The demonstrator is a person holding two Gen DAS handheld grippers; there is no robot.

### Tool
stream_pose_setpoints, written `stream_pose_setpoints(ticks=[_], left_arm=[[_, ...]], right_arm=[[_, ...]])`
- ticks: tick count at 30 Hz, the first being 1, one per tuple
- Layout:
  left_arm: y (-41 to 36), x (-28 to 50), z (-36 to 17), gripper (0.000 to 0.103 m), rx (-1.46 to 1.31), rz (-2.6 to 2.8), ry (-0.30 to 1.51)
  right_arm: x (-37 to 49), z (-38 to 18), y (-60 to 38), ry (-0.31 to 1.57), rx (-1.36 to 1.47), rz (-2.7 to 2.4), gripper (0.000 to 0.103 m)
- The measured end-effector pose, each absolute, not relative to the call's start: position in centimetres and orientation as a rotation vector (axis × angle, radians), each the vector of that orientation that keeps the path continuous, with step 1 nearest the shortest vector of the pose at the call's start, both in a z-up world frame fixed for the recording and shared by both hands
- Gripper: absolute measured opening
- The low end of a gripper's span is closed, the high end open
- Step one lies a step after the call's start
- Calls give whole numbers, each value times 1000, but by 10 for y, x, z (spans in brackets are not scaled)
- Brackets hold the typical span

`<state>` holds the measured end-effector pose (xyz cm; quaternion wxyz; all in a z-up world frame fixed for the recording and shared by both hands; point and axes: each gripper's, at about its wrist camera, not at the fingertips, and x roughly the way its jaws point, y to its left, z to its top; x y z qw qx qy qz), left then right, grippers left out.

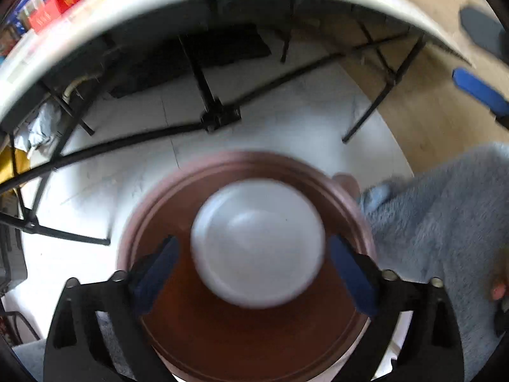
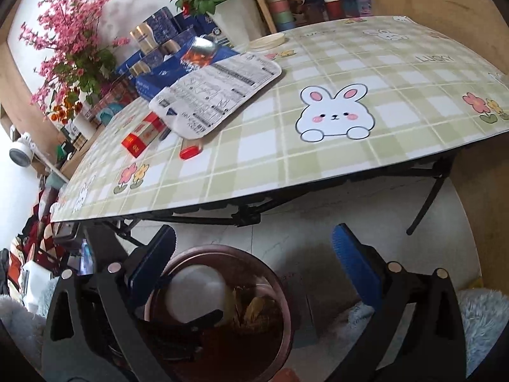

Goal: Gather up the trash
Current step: 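Lower the white cup into the brown bin and open the left tool, then move the right tool back over the table toward the leaflet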

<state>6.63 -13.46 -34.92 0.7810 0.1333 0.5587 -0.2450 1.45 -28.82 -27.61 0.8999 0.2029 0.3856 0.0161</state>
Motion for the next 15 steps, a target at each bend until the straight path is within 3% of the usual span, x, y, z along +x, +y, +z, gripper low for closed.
stream_pose_setpoints(ticks=[5, 9, 15], left_arm=[[-111, 64, -313, 96, 217, -491, 1136], [-59, 62, -257, 97, 23, -353, 987], [0, 53, -204, 97, -14, -156, 785]], right_arm=[[12, -274, -291, 783, 433, 19, 97], [13, -275, -292, 777, 434, 7, 97], [12, -273, -282, 776, 377, 7, 97]])
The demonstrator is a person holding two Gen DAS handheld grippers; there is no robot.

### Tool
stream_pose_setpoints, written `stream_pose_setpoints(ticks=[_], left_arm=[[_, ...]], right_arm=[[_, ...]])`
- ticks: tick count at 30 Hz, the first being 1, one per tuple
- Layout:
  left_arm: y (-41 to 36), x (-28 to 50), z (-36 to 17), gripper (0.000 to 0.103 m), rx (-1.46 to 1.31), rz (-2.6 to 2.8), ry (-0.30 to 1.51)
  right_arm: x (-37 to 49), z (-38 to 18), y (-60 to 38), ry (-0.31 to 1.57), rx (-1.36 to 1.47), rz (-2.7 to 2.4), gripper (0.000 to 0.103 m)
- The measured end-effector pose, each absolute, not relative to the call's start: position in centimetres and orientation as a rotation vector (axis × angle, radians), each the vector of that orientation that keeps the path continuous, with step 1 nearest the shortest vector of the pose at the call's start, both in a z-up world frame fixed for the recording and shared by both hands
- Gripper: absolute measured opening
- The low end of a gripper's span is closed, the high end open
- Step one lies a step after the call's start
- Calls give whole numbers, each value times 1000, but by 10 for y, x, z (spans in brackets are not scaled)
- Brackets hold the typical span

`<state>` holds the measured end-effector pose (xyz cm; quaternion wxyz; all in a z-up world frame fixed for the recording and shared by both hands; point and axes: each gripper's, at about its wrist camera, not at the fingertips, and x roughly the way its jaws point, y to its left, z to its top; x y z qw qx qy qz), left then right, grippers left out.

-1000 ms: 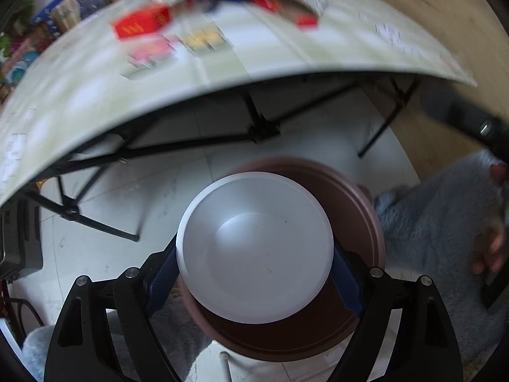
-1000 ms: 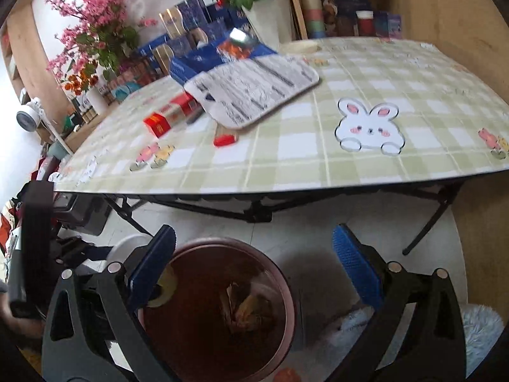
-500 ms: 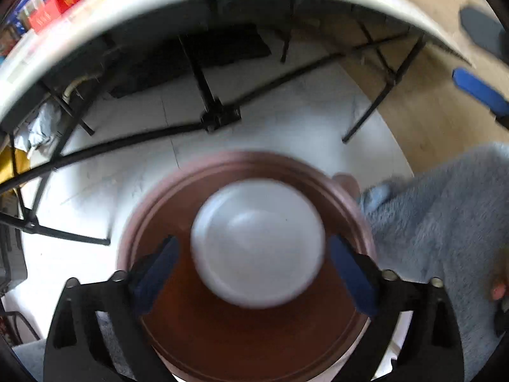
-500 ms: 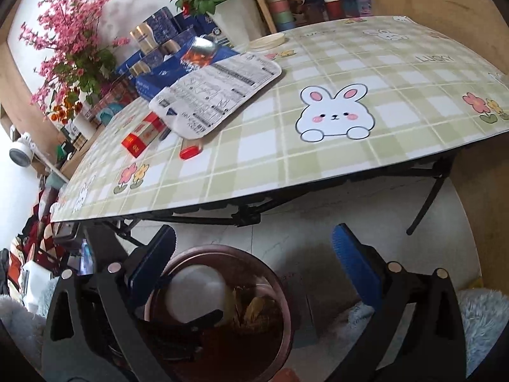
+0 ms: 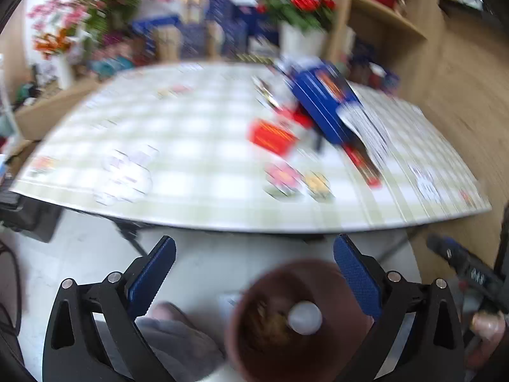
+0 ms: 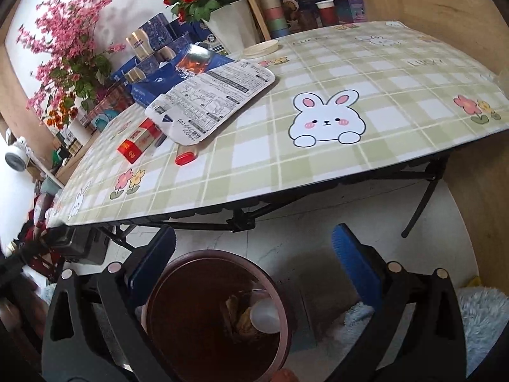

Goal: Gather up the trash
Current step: 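Move the right tool back over the table toward the leaflet, then grasp the white instruction leaflet with the right tool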

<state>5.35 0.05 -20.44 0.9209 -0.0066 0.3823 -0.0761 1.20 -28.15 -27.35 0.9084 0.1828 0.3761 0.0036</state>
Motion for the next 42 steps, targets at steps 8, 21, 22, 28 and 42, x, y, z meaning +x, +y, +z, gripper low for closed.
stream_pose_setpoints(ticks=[8, 21, 22, 28, 42], left_arm=[[28, 55, -186, 97, -22, -122, 735], [26, 80, -183, 97, -45, -168, 714], [26, 83, -182, 97, -51, -168, 713], [27, 107, -178, 97, -81, -174, 693], [48, 126, -191, 97, -145, -163, 703]], right_arm=[[9, -265, -268, 768, 283, 22, 97], [43, -226, -273, 757, 241, 29, 97], [50, -222, -273, 757, 242, 28, 97], [118, -199, -280, 774, 315, -6, 97], [257, -219, -294, 953, 636, -227, 97]])
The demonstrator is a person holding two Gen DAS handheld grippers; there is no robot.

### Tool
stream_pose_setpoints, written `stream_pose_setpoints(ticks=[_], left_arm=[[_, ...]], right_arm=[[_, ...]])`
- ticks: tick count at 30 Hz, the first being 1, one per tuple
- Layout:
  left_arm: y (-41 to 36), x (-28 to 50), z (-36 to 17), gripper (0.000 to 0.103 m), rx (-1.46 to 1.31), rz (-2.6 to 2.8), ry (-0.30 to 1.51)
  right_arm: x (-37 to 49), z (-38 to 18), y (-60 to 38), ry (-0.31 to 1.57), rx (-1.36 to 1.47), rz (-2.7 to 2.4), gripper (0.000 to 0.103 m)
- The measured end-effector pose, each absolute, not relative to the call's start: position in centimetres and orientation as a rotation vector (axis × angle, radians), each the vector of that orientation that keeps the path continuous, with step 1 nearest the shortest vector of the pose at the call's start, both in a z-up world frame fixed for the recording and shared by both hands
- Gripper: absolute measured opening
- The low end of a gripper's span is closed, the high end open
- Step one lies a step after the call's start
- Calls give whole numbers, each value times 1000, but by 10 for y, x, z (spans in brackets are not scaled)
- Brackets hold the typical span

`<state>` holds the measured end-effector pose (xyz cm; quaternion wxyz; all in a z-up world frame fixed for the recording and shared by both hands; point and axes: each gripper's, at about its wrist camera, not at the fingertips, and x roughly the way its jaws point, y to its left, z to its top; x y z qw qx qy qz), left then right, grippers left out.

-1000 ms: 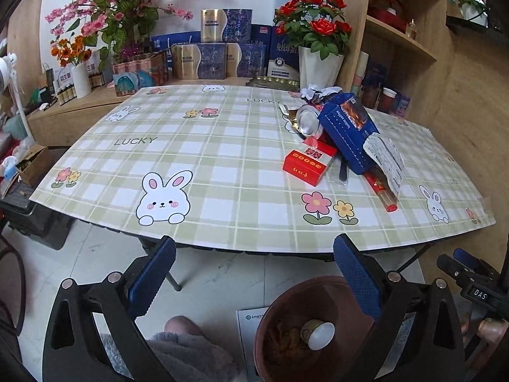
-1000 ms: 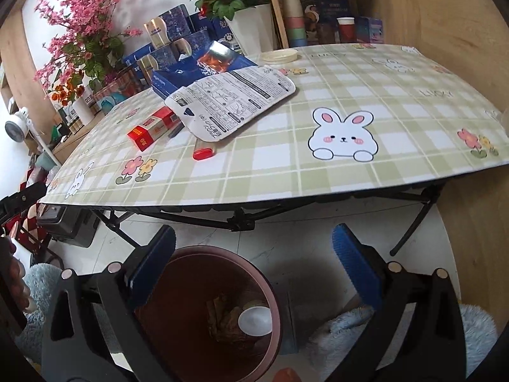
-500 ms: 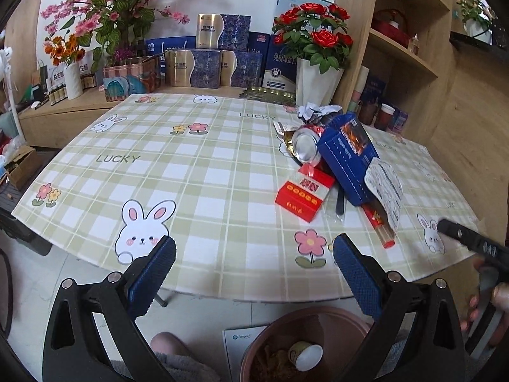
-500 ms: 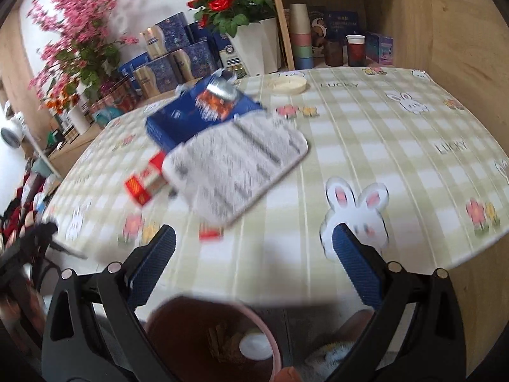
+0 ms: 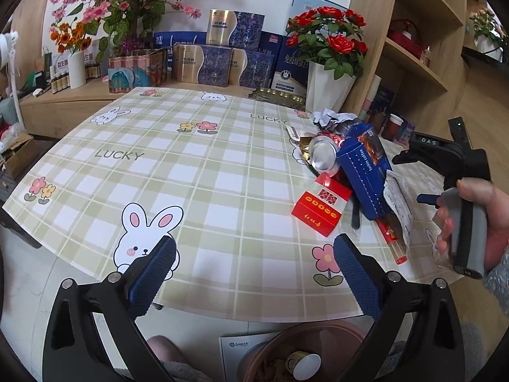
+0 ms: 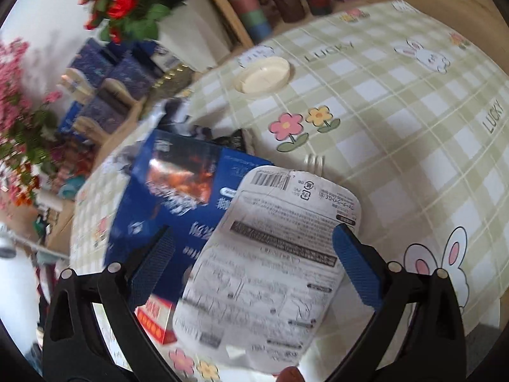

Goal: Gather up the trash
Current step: 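Grasp the white instruction leaflet with the right tool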

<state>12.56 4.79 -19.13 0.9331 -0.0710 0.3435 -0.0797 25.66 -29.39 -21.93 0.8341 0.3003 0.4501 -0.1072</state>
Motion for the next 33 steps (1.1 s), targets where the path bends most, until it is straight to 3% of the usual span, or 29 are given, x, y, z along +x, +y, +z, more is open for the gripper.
stream_pose_setpoints(ticks=[16, 24, 29, 33], left_arm=[[48, 135, -203, 97, -160, -170, 736], [30, 148, -195, 96, -171, -251, 762], [12, 169, -182, 87, -176, -325, 791], [-7, 188, -167, 85, -161, -361, 792]], right_arm=[[259, -246, -294, 1073, 614, -259, 95], [233, -216, -300, 970, 604, -29, 47], [218, -203, -308, 929, 585, 38, 25], [203, -188, -327, 878, 596, 57, 15]])
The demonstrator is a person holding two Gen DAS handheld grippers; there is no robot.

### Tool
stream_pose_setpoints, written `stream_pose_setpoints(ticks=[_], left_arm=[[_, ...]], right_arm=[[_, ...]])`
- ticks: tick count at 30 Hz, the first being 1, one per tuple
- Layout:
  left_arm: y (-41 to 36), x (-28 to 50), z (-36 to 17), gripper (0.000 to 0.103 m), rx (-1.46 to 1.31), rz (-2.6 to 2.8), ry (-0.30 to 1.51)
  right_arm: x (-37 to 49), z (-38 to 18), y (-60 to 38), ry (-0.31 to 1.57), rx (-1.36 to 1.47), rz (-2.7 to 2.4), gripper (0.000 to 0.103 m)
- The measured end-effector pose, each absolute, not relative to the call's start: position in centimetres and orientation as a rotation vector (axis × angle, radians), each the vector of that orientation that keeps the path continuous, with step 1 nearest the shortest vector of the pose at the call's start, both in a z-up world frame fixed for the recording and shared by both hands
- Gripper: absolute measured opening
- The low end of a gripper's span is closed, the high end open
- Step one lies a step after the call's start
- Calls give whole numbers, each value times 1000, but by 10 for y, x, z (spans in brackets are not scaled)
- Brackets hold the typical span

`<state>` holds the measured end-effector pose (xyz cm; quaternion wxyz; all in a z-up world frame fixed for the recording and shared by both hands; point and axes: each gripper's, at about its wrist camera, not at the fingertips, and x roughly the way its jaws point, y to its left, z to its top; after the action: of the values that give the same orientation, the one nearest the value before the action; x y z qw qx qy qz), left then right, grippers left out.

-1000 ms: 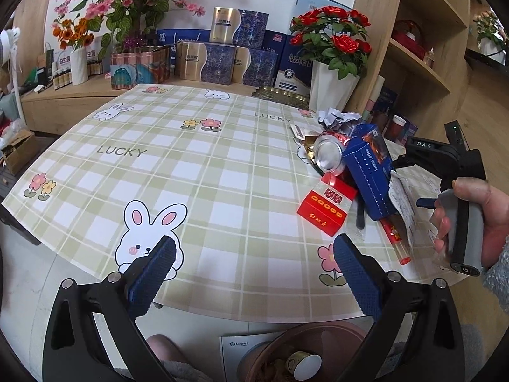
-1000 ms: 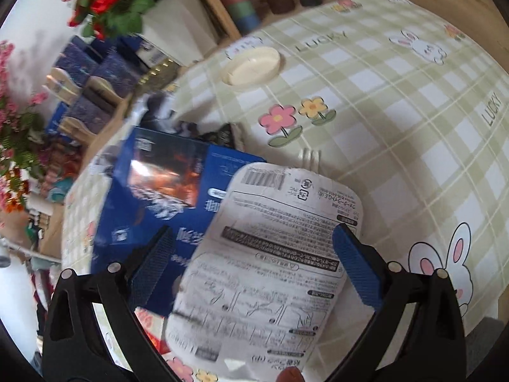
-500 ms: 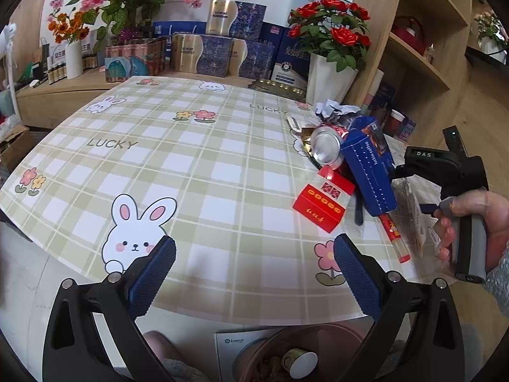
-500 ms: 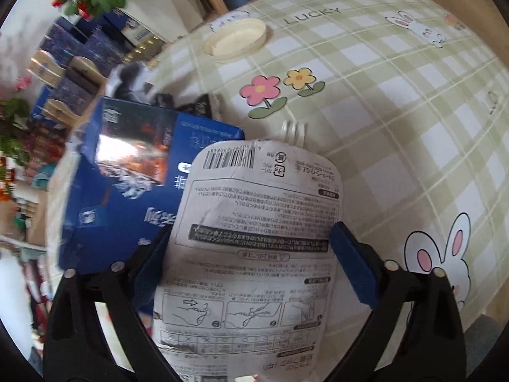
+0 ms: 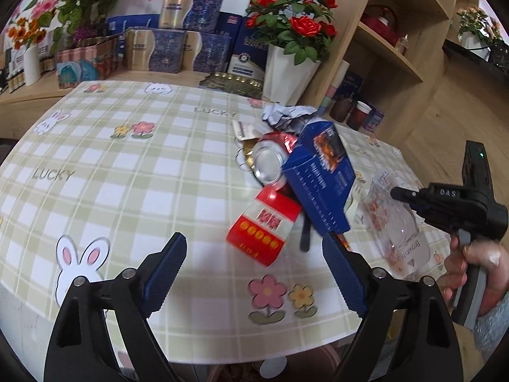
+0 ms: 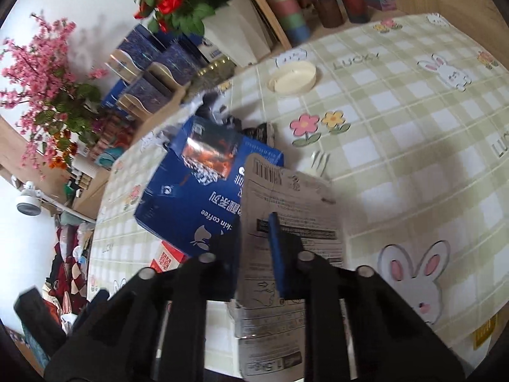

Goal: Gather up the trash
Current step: 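Grasp the white instruction leaflet with the right tool, then grasp the blue coffee box with the left tool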

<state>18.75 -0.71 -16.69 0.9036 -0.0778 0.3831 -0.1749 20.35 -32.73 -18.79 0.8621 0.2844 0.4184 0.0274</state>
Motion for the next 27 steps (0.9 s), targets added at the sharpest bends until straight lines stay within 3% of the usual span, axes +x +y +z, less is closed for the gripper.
stream_pose_setpoints(ticks=[5, 18, 27], left_arm=[[-30, 197, -151, 85, -126, -400, 776], [-70, 238, -147, 84, -69, -480, 830], [-85, 306, -153, 57, -122, -539, 936]], right_arm=[[185, -182, -366, 834, 664, 44, 6], [144, -204, -433, 739, 848, 20, 5], [141, -217, -442, 729, 888, 7, 6]])
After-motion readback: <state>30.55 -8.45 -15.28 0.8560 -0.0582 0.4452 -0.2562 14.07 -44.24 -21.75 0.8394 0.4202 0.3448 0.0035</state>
